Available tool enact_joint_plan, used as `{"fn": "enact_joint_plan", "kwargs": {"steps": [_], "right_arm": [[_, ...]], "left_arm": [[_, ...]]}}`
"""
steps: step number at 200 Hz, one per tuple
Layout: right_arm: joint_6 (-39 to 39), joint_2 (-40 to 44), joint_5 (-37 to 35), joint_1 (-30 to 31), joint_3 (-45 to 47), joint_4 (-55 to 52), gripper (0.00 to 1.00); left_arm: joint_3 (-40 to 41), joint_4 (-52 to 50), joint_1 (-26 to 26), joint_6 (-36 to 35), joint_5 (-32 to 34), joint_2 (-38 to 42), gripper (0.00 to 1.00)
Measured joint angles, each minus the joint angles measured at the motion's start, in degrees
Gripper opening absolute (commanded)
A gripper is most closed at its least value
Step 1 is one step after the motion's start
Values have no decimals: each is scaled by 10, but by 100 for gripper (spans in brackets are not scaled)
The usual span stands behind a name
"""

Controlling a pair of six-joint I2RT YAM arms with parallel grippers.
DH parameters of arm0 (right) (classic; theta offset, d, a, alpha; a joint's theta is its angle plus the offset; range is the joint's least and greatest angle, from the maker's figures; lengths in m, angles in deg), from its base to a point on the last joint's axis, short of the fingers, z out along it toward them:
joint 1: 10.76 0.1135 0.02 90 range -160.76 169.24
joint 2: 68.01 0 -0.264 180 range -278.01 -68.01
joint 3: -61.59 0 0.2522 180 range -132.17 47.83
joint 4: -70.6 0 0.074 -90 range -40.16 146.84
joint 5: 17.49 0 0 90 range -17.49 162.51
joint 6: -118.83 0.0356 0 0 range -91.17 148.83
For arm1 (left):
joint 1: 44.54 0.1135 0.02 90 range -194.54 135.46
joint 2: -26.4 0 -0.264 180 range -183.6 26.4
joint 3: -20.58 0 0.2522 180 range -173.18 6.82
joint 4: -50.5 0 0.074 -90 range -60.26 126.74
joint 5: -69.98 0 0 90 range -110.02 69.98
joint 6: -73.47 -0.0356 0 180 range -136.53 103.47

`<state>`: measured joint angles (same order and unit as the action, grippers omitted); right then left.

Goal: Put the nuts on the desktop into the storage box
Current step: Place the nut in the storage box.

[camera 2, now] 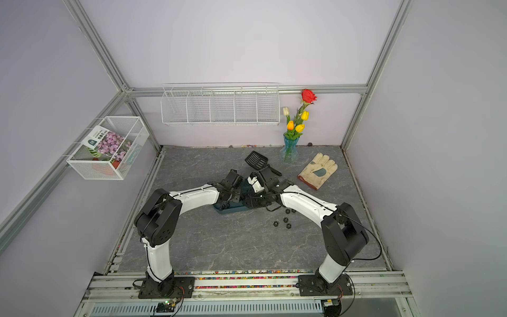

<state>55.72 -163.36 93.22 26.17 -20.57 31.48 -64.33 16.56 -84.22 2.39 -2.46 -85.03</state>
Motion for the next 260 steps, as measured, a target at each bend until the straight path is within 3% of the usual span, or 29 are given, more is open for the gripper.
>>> {"fn": "enact_joint_plan", "kwargs": {"steps": [65, 112, 165, 204, 260], "right_arm": [[0, 0, 2, 0, 0, 4, 47], [0, 0, 2, 0, 0, 4, 47], [0, 0, 1, 0, 0, 4, 47], [0, 0, 1, 0, 0, 3, 46], [0, 1, 1, 0, 1, 4, 47]], "left_arm": [[-10, 11, 2, 4, 0, -12, 4], [-16, 14, 6, 6, -5, -28, 19], [-21, 15, 6, 10, -6, -33, 24], [-21, 13, 7, 14, -9, -34, 40], [-21, 13, 7, 14, -10, -32, 44]]}}
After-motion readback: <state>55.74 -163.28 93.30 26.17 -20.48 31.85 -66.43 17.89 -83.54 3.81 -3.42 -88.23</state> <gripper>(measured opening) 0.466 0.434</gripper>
